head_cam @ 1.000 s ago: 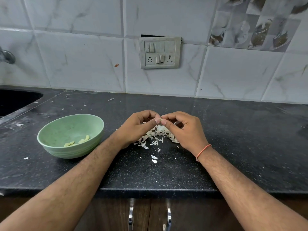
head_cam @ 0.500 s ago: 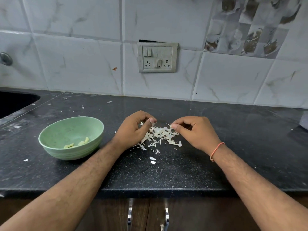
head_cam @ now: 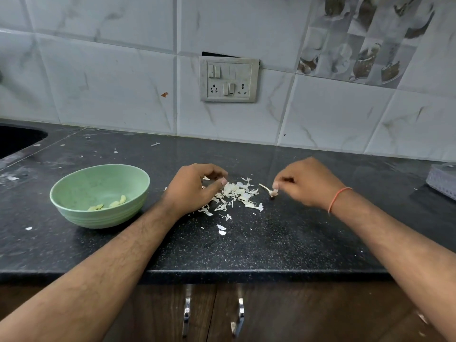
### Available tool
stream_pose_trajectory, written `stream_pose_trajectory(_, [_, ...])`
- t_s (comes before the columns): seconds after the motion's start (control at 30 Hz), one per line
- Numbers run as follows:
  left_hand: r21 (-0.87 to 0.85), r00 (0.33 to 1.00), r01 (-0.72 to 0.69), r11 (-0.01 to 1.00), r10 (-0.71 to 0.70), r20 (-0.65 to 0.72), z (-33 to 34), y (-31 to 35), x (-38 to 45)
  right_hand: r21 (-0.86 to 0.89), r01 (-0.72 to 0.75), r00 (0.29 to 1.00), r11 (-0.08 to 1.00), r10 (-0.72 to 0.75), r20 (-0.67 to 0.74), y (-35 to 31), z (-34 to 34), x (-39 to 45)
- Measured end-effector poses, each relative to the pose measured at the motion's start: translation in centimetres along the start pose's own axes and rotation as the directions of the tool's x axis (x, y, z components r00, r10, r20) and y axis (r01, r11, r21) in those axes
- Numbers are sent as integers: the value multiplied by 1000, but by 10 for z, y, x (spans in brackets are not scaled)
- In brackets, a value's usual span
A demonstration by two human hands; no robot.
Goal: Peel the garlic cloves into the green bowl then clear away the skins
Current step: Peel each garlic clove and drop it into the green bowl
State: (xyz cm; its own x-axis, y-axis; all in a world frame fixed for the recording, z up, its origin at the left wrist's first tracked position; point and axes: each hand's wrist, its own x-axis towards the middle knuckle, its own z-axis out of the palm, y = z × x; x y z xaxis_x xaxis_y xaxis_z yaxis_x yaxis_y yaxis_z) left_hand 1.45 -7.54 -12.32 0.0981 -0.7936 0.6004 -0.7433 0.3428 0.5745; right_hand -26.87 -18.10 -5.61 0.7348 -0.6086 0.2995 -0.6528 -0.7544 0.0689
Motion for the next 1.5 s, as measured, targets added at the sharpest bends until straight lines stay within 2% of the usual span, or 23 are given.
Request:
stream_pose_trajectory(0.07, [-15,1000,-7,1000,7,9,-1,-2,0,-94,34,992,995,-22,127,-7,10,-4])
stream_pose_trajectory(0.1, [-13,1000,-14,1000,14,15,-1,-3,1,-78,13,993,997,-4,118,-7,11,-5])
stream_pose_trajectory(0.13, [-7,1000,-17,1000,17,21,-2,-4,1,-10,-39,997,999,40,61,-7,7,-4])
stream_pose_trajectory(0.2, [-21,1000,3,1000,-3,19,-1,-4,1,252,-150,978,956,181,-106,-6,-3,-3])
stream_pose_trajectory(0.23, [-35,1000,17,999,-16,11,-1,-2,1,402,-175,957,899,251,-145,-9,-3,-1])
stream_pose_trajectory(0.33, [-57,999,34,998,-35,-20,0,3,2,775,-180,940,606,339,-46,-38,14,1])
stream_pose_trajectory(0.5, [-117,999,44,992,-47,-23,0,0,1,968,-103,925,228,379,10,-68,45,24])
stream_pose_trajectory(0.57, [-174,997,54,983,-62,-41,1,2,1,983,-93,929,156,369,29,-76,53,31])
stream_pose_trajectory(0.7, [-175,994,11,985,-30,-109,0,5,1,985,-77,943,157,333,21,-82,65,35])
stream_pose_trajectory(0.9, [-146,993,-46,988,30,-111,1,3,3,991,-74,956,114,291,38,-79,70,34])
stream_pose_trajectory(1.07, [-142,987,-106,984,87,-135,1,2,4,991,-55,961,122,277,19,-77,73,36])
stream_pose_trajectory(1.37, [-143,990,-60,988,41,-133,3,4,2,991,-29,962,127,274,-7,-78,78,38])
stream_pose_trajectory(1.5, [-92,991,-91,992,81,-109,2,6,1,991,-24,959,133,282,-15,-81,78,38])
